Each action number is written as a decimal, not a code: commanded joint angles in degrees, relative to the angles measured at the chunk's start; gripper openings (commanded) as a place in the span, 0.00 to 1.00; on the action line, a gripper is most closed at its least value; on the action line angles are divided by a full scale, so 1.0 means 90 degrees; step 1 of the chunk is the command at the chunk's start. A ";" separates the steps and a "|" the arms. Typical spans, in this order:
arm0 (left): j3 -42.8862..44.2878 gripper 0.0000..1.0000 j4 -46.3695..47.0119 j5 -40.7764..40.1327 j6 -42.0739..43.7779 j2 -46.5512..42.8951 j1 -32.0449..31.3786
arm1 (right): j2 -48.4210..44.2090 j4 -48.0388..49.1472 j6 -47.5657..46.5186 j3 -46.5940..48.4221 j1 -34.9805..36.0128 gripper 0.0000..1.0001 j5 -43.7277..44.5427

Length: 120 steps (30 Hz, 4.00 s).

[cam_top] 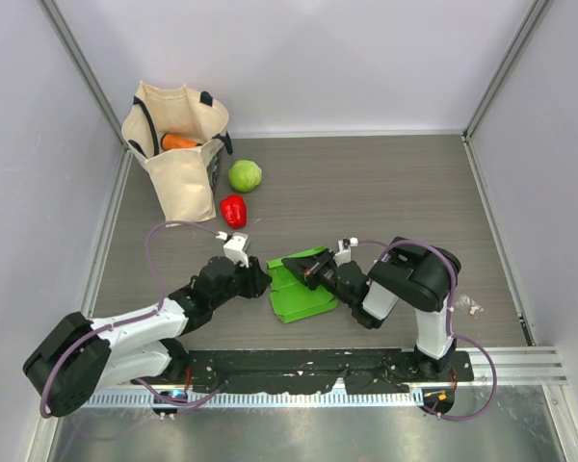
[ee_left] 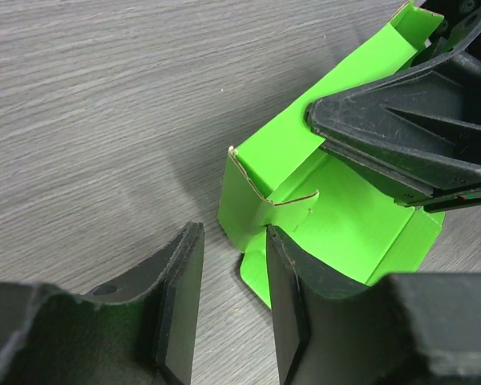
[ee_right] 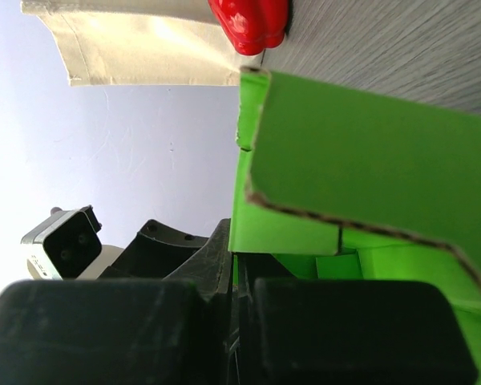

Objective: Fold the paper box

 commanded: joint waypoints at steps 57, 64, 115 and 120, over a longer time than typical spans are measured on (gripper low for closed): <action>0.0366 0.42 0.1160 -0.2372 0.0188 0.0923 -0.0434 | -0.0920 -0.2827 0.0911 0.0359 0.0793 0.01 0.1059; 0.0571 0.34 0.1179 -0.3475 -0.0007 0.1323 -0.0755 | -0.0910 -0.3014 0.1174 0.0506 0.0832 0.01 0.1020; 0.0826 0.00 0.0896 -0.4541 0.0208 0.2350 -0.1557 | -0.2900 -0.5968 -0.1244 0.0495 0.0988 0.59 0.1616; 0.0718 0.00 0.0848 -0.4502 0.0110 0.2222 -0.1547 | -0.4461 -0.8812 -0.3549 0.0926 0.0939 0.66 0.1656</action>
